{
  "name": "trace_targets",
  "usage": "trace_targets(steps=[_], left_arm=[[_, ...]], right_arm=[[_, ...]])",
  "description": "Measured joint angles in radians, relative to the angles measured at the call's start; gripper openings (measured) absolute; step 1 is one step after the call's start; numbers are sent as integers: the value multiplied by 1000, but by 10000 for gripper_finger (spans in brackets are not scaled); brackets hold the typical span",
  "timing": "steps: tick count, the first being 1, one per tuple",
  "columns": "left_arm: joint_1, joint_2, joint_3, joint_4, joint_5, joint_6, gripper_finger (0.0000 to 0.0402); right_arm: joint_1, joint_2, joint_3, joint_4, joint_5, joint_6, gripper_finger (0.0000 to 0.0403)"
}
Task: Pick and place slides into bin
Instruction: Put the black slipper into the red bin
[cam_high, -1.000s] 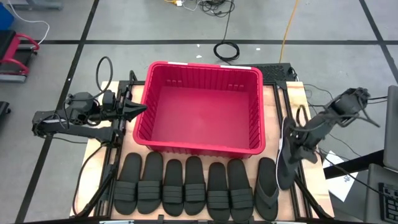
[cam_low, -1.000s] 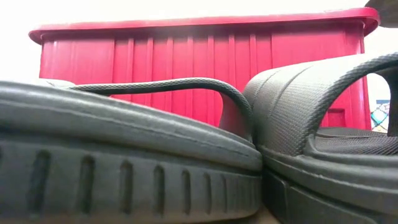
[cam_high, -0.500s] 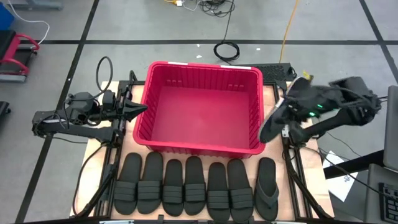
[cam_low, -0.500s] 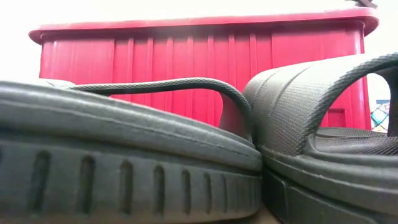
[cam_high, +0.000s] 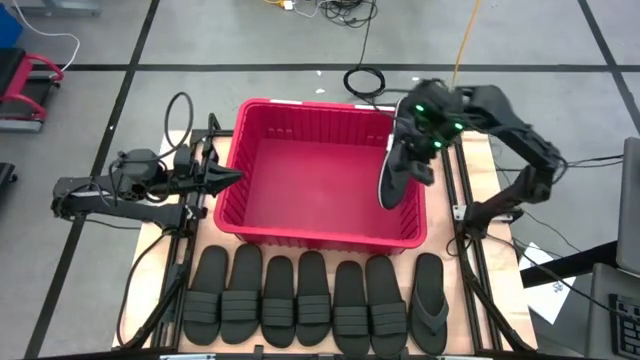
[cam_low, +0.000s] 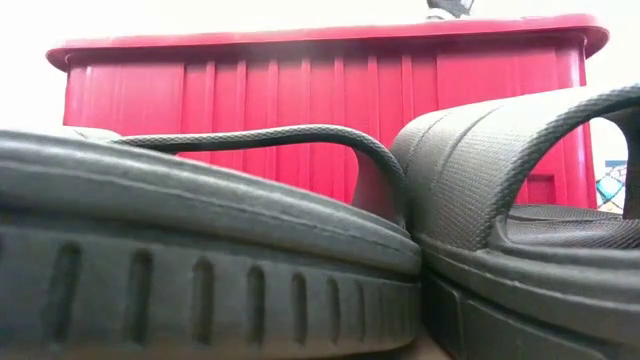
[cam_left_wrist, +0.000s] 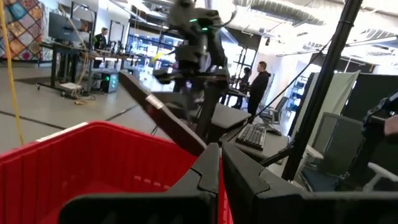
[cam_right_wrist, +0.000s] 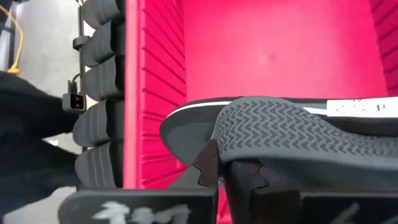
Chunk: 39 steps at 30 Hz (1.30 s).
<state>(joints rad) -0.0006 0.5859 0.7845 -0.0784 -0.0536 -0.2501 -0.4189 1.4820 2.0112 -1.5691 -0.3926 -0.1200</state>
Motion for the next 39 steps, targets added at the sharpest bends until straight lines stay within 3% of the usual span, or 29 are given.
trace_targets(steps=[9, 16, 39], left_arm=[[0, 3, 0, 0, 1, 5, 21], [0, 3, 0, 0, 1, 10, 21], [0, 3, 0, 0, 1, 38, 21]], right_arm=[[-125, 174, -72, 1, 2, -144, 0], [-161, 241, -212, -1, 6, -212, 0], [-156, 278, -605, 235, -25, -49, 0]])
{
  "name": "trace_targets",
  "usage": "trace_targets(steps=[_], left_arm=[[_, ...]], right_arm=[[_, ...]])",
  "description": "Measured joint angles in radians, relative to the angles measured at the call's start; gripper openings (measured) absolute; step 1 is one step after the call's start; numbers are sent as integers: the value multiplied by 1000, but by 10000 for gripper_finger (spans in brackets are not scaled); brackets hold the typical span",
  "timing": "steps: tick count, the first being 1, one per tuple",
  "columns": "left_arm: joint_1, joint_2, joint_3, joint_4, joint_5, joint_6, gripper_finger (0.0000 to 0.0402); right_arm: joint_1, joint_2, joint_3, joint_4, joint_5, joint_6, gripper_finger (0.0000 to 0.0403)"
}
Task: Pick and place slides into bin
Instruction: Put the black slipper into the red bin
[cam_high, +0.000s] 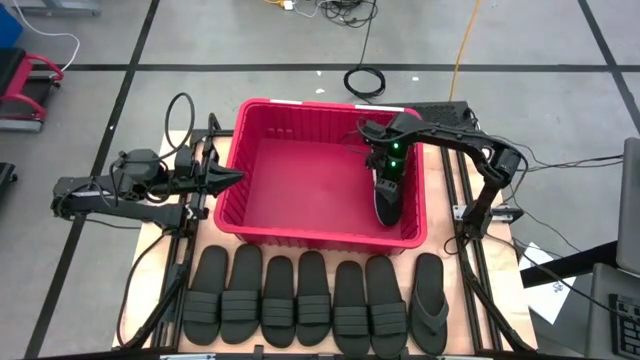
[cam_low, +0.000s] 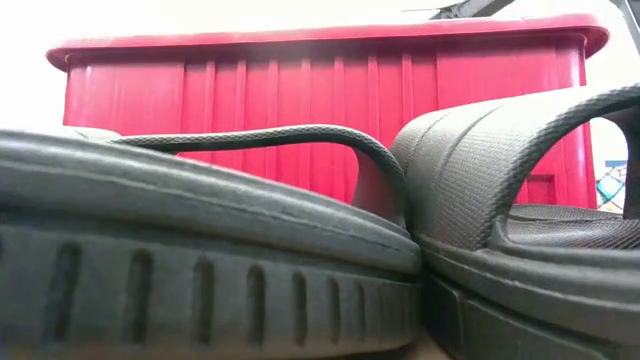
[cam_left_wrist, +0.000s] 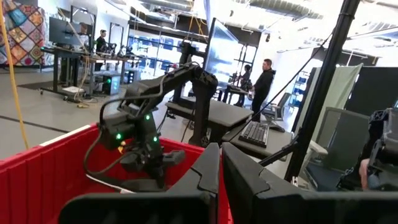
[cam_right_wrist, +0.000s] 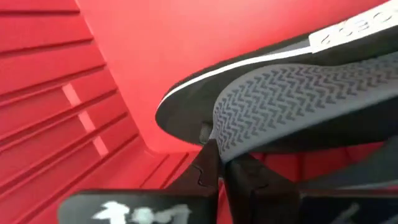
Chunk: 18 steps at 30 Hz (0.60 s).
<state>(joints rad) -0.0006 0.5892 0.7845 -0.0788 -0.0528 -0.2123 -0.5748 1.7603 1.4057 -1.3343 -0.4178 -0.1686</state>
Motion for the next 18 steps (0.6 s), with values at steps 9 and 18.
trace_targets(steps=[9, 18], left_arm=[[0, 0, 0, -8, 0, 0, 21], [0, 0, 0, -8, 0, 0, 21]], right_arm=[[-1, -1, -155, 162, -86, 74, 0], [-8, -1, -234, 295, -86, 203, 0]])
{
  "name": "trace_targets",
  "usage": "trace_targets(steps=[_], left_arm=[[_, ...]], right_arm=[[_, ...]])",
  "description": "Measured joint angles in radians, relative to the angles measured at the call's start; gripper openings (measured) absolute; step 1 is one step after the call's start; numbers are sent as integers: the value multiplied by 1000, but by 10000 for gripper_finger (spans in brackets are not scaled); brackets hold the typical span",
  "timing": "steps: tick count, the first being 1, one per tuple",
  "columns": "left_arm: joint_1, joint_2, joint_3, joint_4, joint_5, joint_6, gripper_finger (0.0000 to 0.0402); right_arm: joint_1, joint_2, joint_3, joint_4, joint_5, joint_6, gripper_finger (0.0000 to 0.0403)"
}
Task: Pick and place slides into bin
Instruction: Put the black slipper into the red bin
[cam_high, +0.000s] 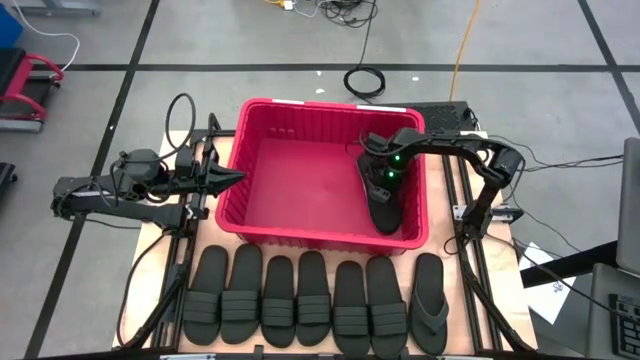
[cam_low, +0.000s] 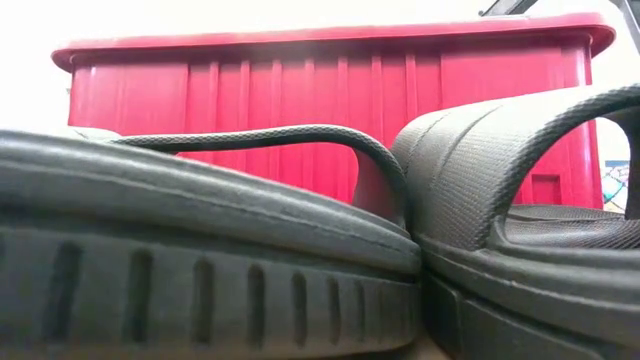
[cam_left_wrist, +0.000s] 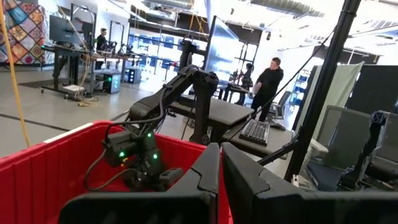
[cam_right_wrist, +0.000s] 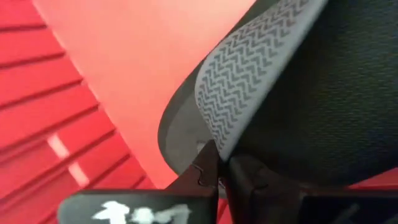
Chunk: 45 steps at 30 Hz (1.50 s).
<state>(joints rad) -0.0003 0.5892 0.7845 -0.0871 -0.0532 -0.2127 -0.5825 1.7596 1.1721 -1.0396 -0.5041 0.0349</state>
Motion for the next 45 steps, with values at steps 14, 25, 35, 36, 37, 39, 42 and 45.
trace_targets(steps=[14, 25, 35, 36, 37, 39, 42, 45], left_arm=[[0, 0, 0, 0, 3, -11, 21], [0, 0, 0, 0, 3, -7, 21], [0, 0, 0, 0, 3, -7, 21], [0, 0, 0, 0, 3, -6, 21], [0, 0, 0, 0, 3, -6, 21], [0, 0, 0, -3, 3, -6, 21], [0, 0, 0, -29, 3, -6, 21], [0, 0, 0, -63, 1, -6, 21]], right_arm=[[2, -39, -1, 96, -20, -14, 66], [2, -172, 58, 96, -18, 27, 174], [93, -430, 416, -251, 35, -66, 160], [110, -456, 457, -284, 36, -65, 157], [131, -482, 493, -310, 37, -59, 154], [174, -531, 556, -360, 34, -54, 150], [248, -604, 608, -434, 33, -58, 147], [328, -670, 597, -458, 42, 11, 146]])
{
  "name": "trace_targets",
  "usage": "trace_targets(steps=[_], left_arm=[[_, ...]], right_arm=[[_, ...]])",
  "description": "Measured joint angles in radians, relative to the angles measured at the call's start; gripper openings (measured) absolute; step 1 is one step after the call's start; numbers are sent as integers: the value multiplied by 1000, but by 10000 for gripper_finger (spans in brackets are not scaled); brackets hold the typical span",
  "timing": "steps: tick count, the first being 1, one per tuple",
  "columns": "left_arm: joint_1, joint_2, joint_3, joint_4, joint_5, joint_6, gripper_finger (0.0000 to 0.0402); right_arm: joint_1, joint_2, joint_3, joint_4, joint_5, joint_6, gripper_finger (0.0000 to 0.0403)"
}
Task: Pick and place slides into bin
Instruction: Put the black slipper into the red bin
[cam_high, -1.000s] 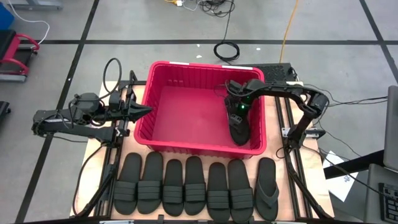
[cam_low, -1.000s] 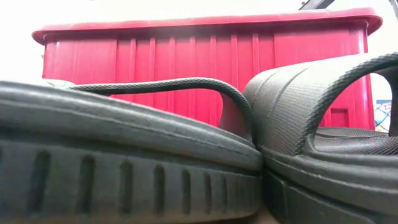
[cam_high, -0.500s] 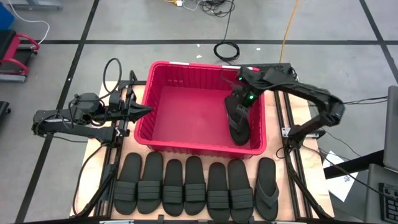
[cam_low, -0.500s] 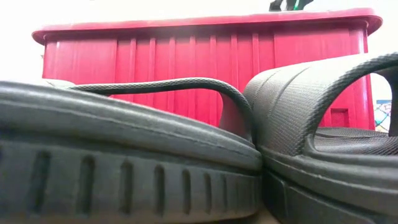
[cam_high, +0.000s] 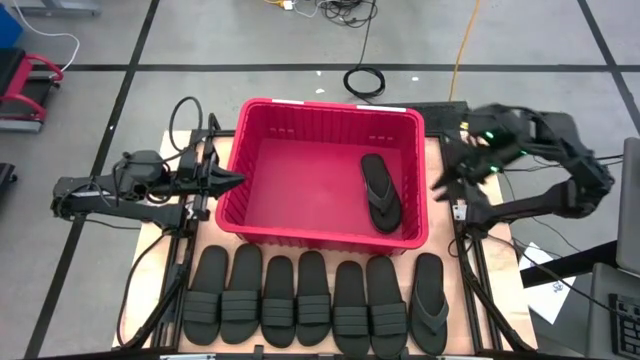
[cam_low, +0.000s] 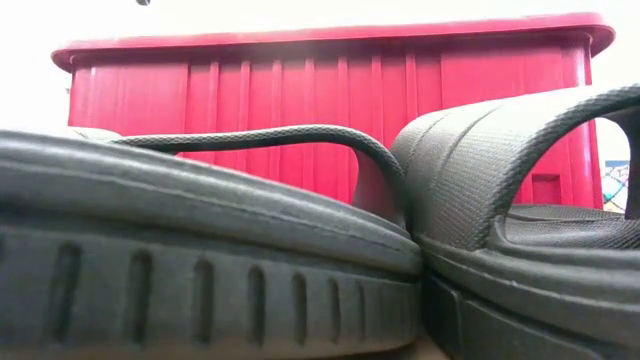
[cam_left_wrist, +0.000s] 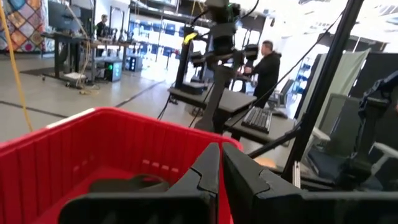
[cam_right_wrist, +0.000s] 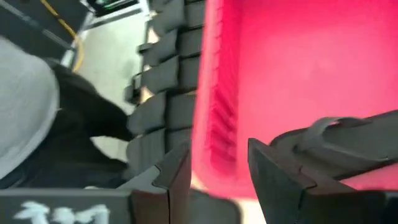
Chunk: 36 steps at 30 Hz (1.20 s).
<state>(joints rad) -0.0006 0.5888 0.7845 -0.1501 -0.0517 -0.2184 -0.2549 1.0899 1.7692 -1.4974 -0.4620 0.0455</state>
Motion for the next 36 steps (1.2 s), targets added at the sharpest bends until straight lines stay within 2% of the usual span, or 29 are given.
trace_targets(steps=[3, 6, 11, 13, 15, 18, 21, 25, 28, 32, 36], left_arm=[[0, 0, 0, -13, -2, -5, 21], [0, 0, 0, -12, -2, -3, 21], [0, 0, 0, -10, -2, -7, 21], [0, 0, 0, -10, -2, -19, 21], [0, 0, 0, -10, -2, -27, 21], [0, 0, 0, -9, -2, -31, 21], [0, 0, 0, -8, -2, -49, 21], [0, 0, 0, -5, -2, -58, 21], [0, 0, 0, -5, -1, -54, 21], [0, 0, 0, -5, -1, -53, 21], [0, 0, 0, -5, -1, -53, 21]], right_arm=[[82, -46, -59, -30, 43, 102, 146], [161, -76, -176, -79, 43, 181, 146], [329, -133, -468, -75, 9, 280, 144], [407, -153, -585, -62, -35, 314, 139], [479, -170, -685, 23, -78, 365, 134], [593, -198, -798, 248, -161, 454, 125], [721, -201, -875, 462, -177, 550, 118], [891, -190, -949, 669, -102, 621, 109], [988, -169, -1008, 750, 0, 630, 99], [1048, -147, -1111, 938, 53, 702, 92], [1067, -122, -1229, 1211, 68, 800, 93]])
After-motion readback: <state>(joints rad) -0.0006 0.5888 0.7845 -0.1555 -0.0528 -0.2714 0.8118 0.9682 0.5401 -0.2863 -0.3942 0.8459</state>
